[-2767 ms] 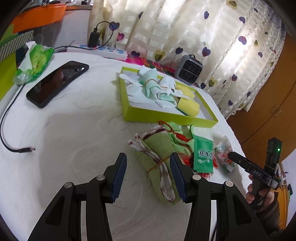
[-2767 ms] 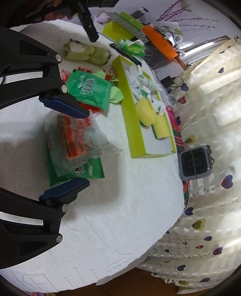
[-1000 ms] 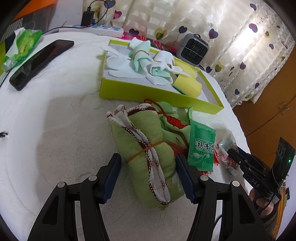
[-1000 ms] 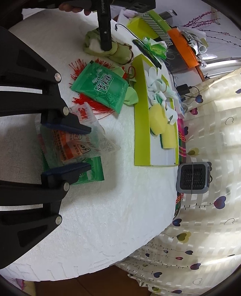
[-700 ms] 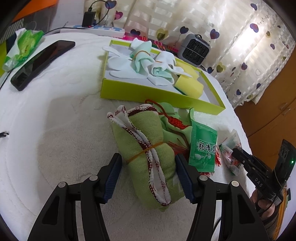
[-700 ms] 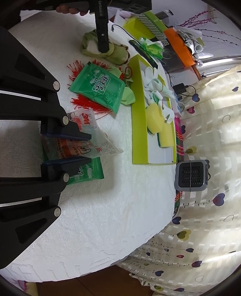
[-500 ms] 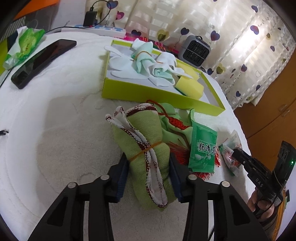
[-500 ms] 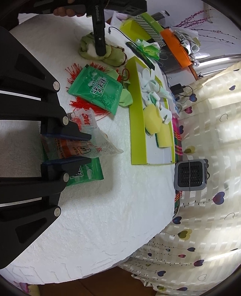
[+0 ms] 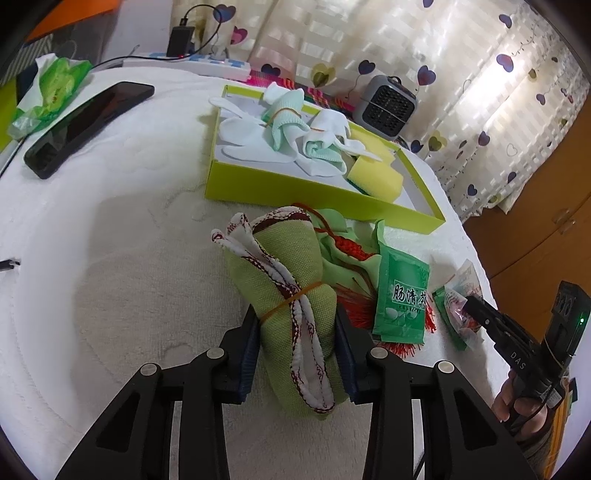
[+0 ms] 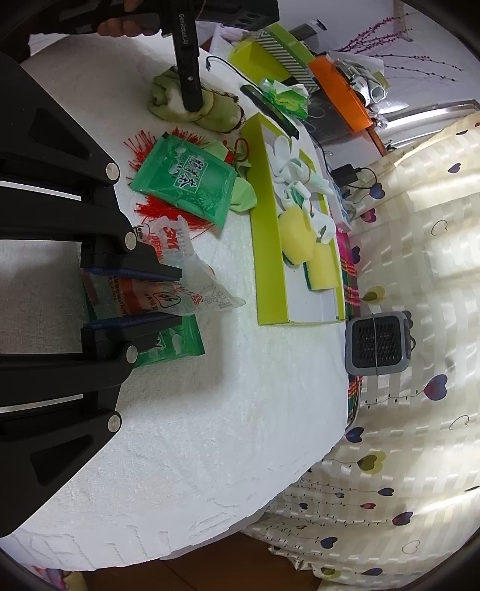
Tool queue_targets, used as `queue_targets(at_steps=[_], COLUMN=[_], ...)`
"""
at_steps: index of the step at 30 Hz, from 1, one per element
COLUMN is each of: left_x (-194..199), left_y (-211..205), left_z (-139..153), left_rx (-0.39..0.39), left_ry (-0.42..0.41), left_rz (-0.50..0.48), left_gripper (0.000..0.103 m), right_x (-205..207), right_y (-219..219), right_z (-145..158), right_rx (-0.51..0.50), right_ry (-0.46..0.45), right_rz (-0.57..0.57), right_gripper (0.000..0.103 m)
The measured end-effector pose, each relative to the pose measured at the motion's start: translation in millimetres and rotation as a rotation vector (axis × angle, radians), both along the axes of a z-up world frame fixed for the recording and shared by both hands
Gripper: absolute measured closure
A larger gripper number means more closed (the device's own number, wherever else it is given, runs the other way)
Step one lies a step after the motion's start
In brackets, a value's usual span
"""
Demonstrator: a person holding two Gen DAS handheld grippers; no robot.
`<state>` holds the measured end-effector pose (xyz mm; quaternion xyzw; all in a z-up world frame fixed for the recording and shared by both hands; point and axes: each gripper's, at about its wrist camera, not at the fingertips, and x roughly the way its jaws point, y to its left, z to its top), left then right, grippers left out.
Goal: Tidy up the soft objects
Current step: 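Lift the green towel and plastic bag and carry both into the green box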
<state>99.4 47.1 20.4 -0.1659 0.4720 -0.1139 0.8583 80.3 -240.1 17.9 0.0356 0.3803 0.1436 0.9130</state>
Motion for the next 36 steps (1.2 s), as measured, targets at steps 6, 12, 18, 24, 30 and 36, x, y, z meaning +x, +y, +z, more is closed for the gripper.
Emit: queue_targets(at_steps=[6,12,18,24,30,36], left_x=[-1.9,-3.7,-4.7,1.5,8.2,13.3], left_y=[4.5,6.9,8.6,8.9,10.0,11.0], left_z=[5.2,8.7,20.7,36.3,47.9,55.3], left_rx=[0.015,0.027,0.028,0.041,0.065,0.078], left_ry=[-0.015,-0.030,-0.060,-0.090,-0.114,-0.127], left_rz=[0.008,-0.002,-0.011,-0.025,-0.035,-0.035], left_gripper=[0.068,0.068,0.068,0.068,0.067,0.067], right_x=[-1.0,-3.3,-5.8,-5.8,-3.7,0.1], right_y=[0.2,1.8,1.7,2.2,4.6,7.9], right_z=[3.3,8.5,16.7,28.3,37.3,42.5], right_rx=[0.013,0.006,0.008,0.012,0.011,0.016], right_ry=[-0.007,-0.023,-0.041,-0.064,-0.082,-0.090], right_rz=[-0.006,-0.016,-0.020,-0.022,-0.019,-0.013], right_gripper=[0.085,0.085,0.085,0.085,0.085,0.085])
